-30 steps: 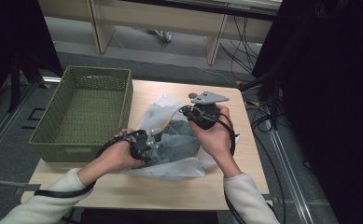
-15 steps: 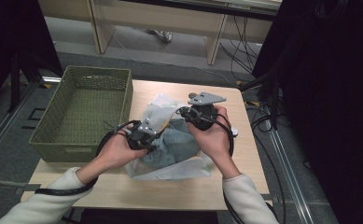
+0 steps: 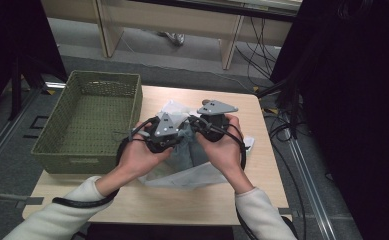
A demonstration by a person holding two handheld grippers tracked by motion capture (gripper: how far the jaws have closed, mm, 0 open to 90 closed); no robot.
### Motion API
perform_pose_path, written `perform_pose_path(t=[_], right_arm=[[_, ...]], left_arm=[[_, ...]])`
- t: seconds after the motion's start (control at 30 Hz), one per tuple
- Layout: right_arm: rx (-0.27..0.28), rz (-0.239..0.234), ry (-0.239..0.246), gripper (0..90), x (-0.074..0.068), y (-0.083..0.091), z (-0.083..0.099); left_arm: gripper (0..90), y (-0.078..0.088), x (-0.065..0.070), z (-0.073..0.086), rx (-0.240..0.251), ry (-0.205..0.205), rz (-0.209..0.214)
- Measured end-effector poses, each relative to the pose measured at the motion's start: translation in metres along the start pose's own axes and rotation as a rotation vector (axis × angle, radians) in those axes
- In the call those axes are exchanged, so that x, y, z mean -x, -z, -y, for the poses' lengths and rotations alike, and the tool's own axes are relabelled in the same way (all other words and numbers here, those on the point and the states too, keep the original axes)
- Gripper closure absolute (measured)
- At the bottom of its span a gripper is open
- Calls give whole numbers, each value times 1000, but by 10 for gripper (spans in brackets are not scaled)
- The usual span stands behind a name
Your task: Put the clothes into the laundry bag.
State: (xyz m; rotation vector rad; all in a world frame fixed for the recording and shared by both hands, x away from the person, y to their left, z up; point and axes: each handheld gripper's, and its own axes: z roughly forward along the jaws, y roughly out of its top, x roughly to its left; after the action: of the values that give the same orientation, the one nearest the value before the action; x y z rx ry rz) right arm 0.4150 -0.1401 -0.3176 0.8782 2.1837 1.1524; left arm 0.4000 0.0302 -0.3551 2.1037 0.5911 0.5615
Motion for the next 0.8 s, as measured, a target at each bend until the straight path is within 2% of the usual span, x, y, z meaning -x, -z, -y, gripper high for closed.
perform_pose_path(t=[0.2,0.33,0.4,0.57,0.7,0.8], right_arm=[[10,-4,-13,900,2,3,-1],[20,4,-37,900,7,5,-1],[24,7,-38,900,9,4,0],[16,18,-49,900,12,2,2],[6,24,-61,900,15,0,4],[-2,26,-64,900,18,-2,6]], left_arm=[[866,-30,-8,5,-48,-11,-84],[865,-48,-8,13,-110,-70,-124],[863,-55,-6,15,-126,-96,-142],[858,-70,-1,18,-152,-149,-167],[851,-80,2,24,-188,-217,-188],[842,-85,5,28,-213,-251,-188]])
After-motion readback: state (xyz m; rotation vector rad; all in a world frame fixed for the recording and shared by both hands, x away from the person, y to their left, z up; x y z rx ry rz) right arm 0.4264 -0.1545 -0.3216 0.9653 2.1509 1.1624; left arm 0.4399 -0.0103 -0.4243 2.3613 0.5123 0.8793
